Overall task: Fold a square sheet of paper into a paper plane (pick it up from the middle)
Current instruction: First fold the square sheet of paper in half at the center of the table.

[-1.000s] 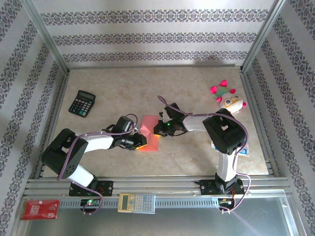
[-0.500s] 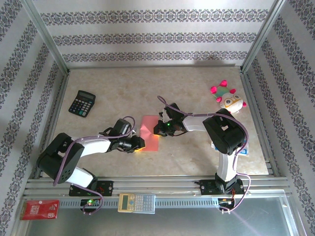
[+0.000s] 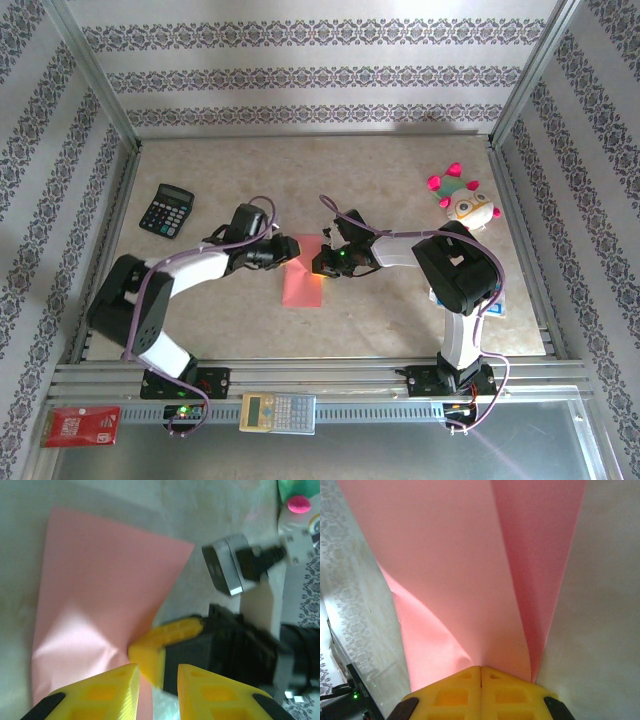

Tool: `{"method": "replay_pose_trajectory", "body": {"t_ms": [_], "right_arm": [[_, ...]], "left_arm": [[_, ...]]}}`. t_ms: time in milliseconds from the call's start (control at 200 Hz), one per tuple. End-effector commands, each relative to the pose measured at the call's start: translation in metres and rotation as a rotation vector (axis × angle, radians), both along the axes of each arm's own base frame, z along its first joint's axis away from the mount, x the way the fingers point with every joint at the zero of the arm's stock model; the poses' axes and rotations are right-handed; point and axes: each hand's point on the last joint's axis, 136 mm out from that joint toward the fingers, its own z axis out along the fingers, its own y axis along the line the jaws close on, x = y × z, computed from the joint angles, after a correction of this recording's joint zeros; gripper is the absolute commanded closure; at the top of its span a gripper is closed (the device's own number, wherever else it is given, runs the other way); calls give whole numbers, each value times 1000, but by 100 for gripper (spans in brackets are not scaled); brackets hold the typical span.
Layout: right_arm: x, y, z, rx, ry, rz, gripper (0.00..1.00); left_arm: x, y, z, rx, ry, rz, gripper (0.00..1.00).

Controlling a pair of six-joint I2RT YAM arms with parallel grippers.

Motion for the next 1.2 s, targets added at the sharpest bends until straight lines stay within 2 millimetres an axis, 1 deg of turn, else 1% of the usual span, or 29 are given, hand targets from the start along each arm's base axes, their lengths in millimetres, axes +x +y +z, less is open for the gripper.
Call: {"method": "replay_pose_trajectory", "body": {"t_ms": [0, 60, 110, 210, 260, 325, 415, 465, 530, 625, 739, 774, 814, 879, 994, 1034, 1074, 1119, 1194], "right_arm": [[-34, -57, -74, -316, 122, -52, 100], [-34, -57, -73, -316, 124, -52, 100], [-35, -59, -74, -320, 123, -54, 100], [-37, -59, -75, -320, 128, -53, 100], [-38, -59, -75, -318, 130, -52, 100], [-38, -60, -76, -319, 133, -52, 100], [-39, -60, -75, -321, 131, -53, 100], [-38, -61, -75, -323, 130, -56, 100], [-38, -61, -74, -320, 130, -55, 100], [-38, -60, -75, -319, 131, -55, 100], [-37, -60, -74, -320, 127, -56, 100], [-37, -60, -74, -321, 128, -55, 100], [-37, -61, -74, -322, 129, -55, 100], [-38, -62, -75, -327, 132, -55, 100], [-40, -63, -75, -329, 134, -55, 100], [-40, -63, -75, -329, 133, -54, 100], [-40, -63, -75, -331, 132, -55, 100], [-39, -63, -74, -330, 132, -57, 100], [-39, -63, -73, -330, 128, -57, 100]], "left_arm": [[16, 3, -26, 63, 5, -22, 73], [26, 9, -40, 84, 17, -10, 73], [30, 13, -49, 77, 33, 3, 73], [36, 21, -60, 69, 42, 21, 73], [38, 20, -61, 53, 45, 16, 71], [41, 14, -52, 9, 40, 3, 69], [47, 5, -23, -51, -16, -5, 67], [49, 2, -10, -68, -45, -12, 67], [52, 3, -6, -56, -58, -15, 67], [56, 5, -16, -14, -41, -26, 67], [64, 7, -38, 25, -10, -19, 67], [65, 9, -47, 43, 11, -16, 67], [66, 12, -53, 57, 22, -11, 67], [67, 18, -62, 81, 27, -2, 67], [72, 24, -67, 103, 32, 3, 67], [74, 25, -64, 97, 29, 5, 66], [77, 23, -56, 88, 18, 2, 64], [79, 19, -43, 60, -4, -2, 63], [78, 11, -23, 7, -35, -10, 62]]}}
